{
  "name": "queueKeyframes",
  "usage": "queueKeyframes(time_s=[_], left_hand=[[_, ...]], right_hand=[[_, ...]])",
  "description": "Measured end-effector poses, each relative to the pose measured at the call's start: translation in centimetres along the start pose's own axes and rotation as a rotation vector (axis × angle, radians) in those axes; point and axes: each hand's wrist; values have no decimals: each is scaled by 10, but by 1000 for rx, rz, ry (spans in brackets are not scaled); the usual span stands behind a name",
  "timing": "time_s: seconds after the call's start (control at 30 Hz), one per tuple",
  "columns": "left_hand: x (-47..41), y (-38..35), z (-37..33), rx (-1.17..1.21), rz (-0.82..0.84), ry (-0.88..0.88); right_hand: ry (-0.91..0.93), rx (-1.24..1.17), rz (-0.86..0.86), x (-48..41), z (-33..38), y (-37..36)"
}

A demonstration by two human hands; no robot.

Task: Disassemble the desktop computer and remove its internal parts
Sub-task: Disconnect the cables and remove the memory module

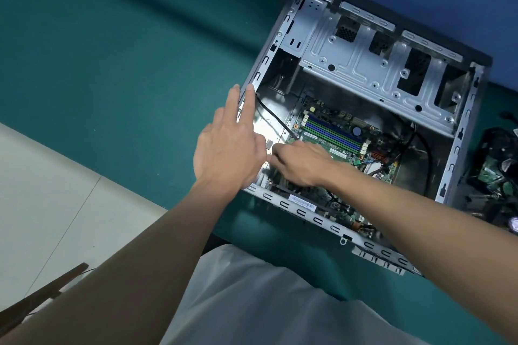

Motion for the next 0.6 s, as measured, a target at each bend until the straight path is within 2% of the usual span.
queueKeyframes(time_s=[0.1,0.2,0.4,0.6], left_hand=[[0,0,-1,0,8,3],[0,0,-1,-5,6,6],[0,0,-1,-11,3,14],[0,0,0,-8,-9,6]], right_hand=[[31,-50,-46,0,-2,0],[47,-172,-17,2,-4,2],[117,91,-103,8,-2,-9],[215,74,-100,19,-2,-9]])
Point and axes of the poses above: each hand's wrist, its own x-axis away from the middle knuckle, its own y-axis out of the back of the hand, z = x × y, and after that the axes turned 13 degrees about z, right-handed
